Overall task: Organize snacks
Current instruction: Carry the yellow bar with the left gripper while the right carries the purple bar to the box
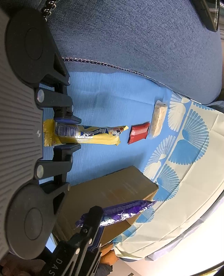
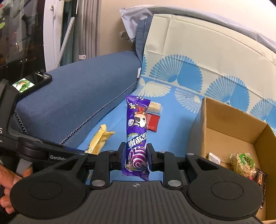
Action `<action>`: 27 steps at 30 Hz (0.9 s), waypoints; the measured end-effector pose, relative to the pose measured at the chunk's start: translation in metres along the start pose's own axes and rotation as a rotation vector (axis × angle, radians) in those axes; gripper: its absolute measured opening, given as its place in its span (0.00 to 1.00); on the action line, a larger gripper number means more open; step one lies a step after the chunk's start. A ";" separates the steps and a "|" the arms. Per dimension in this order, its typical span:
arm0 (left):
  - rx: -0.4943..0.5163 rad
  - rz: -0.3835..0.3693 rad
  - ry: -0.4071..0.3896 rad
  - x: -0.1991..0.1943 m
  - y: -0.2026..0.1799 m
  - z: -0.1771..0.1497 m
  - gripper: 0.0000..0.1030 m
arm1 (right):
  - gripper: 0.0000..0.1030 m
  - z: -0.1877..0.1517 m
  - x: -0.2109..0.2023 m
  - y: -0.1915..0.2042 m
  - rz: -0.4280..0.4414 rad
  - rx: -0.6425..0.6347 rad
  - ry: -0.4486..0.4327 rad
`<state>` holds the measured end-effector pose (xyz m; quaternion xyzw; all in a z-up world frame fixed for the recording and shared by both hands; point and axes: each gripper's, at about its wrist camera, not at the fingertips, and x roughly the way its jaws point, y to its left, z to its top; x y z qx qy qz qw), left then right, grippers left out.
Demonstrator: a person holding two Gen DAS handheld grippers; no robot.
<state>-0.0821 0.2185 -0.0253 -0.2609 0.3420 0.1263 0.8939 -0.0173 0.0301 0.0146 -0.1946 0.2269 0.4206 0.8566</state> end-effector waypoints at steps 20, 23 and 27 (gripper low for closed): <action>-0.085 0.083 -0.030 -0.010 0.000 0.004 0.25 | 0.25 0.004 -0.013 -0.018 0.019 0.068 -0.120; -0.133 0.103 -0.031 -0.015 -0.003 0.006 0.25 | 0.25 0.007 -0.016 -0.029 0.027 0.108 -0.138; -0.127 0.115 -0.046 -0.021 -0.022 0.018 0.25 | 0.25 0.011 -0.019 -0.047 0.036 0.194 -0.147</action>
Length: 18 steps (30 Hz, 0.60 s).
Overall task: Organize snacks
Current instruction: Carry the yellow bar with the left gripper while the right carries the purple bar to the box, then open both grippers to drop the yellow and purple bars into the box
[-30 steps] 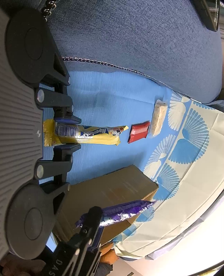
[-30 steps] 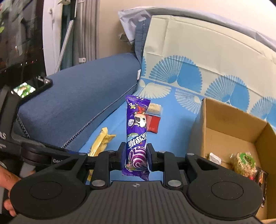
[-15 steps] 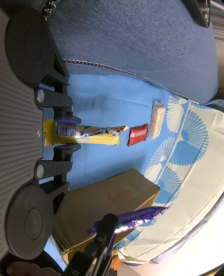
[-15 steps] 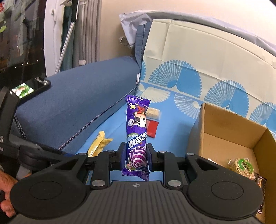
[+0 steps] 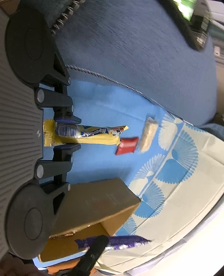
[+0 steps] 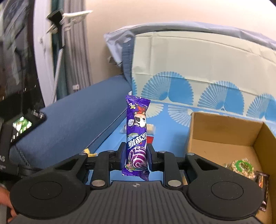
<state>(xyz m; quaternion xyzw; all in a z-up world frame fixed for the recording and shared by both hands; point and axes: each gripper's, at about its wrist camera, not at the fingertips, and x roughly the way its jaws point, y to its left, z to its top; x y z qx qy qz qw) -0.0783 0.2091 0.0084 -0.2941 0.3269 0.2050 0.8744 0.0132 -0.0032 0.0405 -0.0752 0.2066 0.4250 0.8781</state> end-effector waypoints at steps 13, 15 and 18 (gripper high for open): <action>0.164 -0.073 -0.079 0.023 -0.145 0.034 0.25 | 0.25 0.006 -0.015 -0.067 -0.133 0.195 -0.026; 0.188 -0.103 -0.079 0.031 -0.169 0.034 0.25 | 0.25 0.005 -0.017 -0.079 -0.160 0.220 -0.029; 0.216 -0.143 -0.080 0.038 -0.198 0.030 0.25 | 0.25 0.003 -0.021 -0.094 -0.196 0.249 -0.034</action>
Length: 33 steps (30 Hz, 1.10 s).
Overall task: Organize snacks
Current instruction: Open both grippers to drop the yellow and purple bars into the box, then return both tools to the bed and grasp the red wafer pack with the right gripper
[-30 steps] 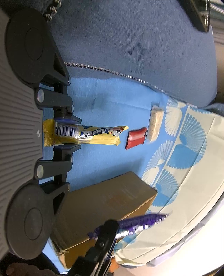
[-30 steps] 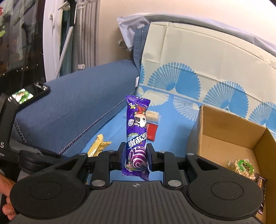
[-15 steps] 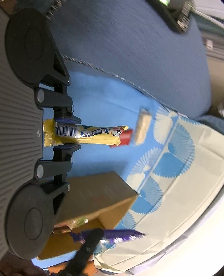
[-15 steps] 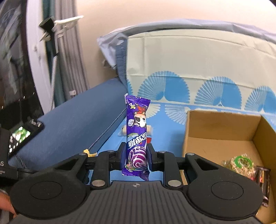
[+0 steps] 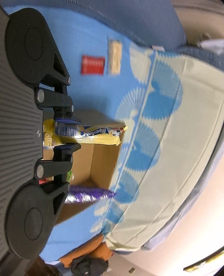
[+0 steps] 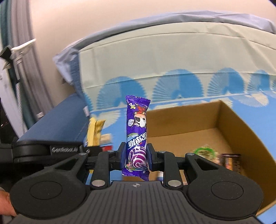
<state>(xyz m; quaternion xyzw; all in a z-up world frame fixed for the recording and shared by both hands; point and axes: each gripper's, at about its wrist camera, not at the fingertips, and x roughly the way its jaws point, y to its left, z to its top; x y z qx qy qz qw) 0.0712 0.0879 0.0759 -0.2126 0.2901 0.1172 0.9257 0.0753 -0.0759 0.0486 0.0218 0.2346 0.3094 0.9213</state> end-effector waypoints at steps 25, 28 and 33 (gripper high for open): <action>0.088 -0.067 -0.016 0.006 -0.026 -0.003 0.44 | 0.45 -0.010 0.010 -0.018 -0.161 0.005 0.018; 0.096 -0.056 -0.045 -0.007 -0.005 -0.015 0.44 | 0.45 -0.013 0.013 -0.021 -0.183 0.004 0.028; 0.122 -0.005 -0.014 -0.023 0.052 -0.041 0.43 | 0.45 -0.018 0.017 -0.020 -0.196 -0.013 0.043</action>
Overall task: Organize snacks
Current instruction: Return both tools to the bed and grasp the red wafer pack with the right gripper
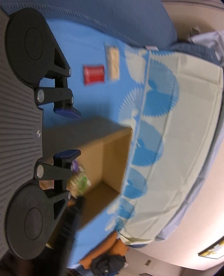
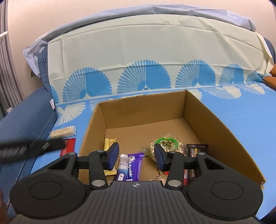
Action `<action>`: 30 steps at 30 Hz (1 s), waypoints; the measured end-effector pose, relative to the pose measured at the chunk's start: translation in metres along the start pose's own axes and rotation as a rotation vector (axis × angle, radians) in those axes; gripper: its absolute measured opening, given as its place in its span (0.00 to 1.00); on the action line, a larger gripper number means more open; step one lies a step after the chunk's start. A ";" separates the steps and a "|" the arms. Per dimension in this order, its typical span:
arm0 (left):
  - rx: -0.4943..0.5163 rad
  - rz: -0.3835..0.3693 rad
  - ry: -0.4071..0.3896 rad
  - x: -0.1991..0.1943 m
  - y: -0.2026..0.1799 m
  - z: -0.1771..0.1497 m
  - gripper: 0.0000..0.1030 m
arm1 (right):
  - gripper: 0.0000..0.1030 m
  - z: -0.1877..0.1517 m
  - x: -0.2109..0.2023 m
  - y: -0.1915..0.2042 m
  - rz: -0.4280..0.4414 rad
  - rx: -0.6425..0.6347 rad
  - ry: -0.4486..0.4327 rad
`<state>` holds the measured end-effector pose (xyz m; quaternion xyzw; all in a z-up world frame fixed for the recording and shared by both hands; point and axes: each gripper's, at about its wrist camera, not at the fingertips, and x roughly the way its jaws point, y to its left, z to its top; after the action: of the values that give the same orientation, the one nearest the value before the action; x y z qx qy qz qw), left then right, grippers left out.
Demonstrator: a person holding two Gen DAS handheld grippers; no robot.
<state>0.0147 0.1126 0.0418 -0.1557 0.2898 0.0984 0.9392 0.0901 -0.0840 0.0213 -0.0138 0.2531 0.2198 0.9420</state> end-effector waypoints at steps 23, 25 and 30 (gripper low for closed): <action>-0.064 0.098 -0.028 -0.039 0.122 -0.068 0.49 | 0.45 -0.028 -0.021 0.082 0.108 -0.290 -0.161; -0.092 0.099 -0.028 -0.038 0.127 -0.066 0.49 | 0.45 -0.024 -0.018 0.090 0.124 -0.299 -0.142; -0.101 0.091 -0.051 -0.041 0.129 -0.065 0.57 | 0.45 -0.005 0.002 0.119 0.192 -0.288 -0.081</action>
<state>-0.0876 0.2061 -0.0162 -0.1870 0.2670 0.1593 0.9319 0.0389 0.0234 0.0264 -0.1154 0.1812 0.3433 0.9143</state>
